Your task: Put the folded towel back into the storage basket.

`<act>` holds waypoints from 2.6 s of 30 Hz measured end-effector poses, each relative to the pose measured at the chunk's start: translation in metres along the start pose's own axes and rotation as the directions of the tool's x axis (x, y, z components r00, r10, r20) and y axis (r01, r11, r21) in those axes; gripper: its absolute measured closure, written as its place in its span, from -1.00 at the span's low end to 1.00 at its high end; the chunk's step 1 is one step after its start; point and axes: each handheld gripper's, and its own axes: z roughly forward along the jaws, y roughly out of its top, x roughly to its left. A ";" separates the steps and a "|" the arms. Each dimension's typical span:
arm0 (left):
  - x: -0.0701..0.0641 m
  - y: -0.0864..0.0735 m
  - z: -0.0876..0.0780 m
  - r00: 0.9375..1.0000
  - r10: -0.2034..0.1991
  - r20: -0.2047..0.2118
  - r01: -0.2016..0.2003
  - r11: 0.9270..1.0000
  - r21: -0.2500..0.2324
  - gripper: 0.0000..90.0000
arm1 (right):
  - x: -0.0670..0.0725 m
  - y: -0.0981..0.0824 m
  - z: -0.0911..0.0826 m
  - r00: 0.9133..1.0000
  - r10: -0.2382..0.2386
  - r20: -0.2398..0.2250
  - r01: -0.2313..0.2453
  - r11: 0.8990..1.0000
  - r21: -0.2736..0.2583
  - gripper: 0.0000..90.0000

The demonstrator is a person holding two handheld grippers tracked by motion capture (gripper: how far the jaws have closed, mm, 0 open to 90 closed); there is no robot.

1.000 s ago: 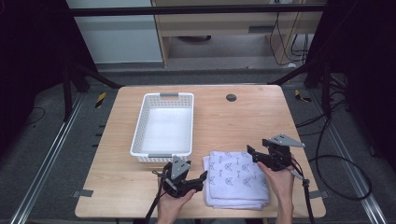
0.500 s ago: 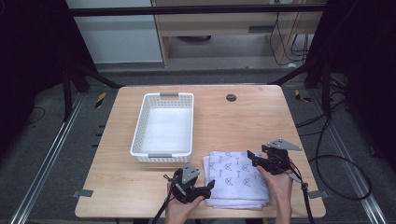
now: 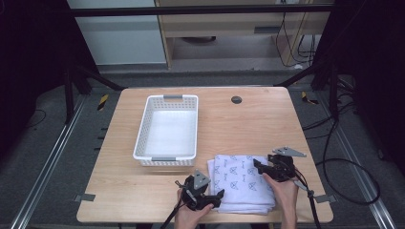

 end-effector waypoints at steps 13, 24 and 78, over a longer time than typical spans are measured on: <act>-0.002 -0.003 0.007 1.000 -0.007 -0.010 0.007 1.000 0.013 -0.50 | -0.003 -0.010 0.010 0.998 0.055 -0.005 -0.054 0.997 0.056 -0.16; -0.009 -0.003 0.009 0.999 0.004 -0.044 -0.003 1.000 0.023 -0.48 | -0.001 -0.011 0.011 0.998 0.064 -0.017 -0.063 0.996 0.070 0.02; -0.012 0.040 -0.051 0.997 0.010 0.073 -0.002 0.994 -0.107 0.64 | 0.027 0.034 -0.047 0.993 0.027 -0.119 -0.039 0.994 -0.099 0.49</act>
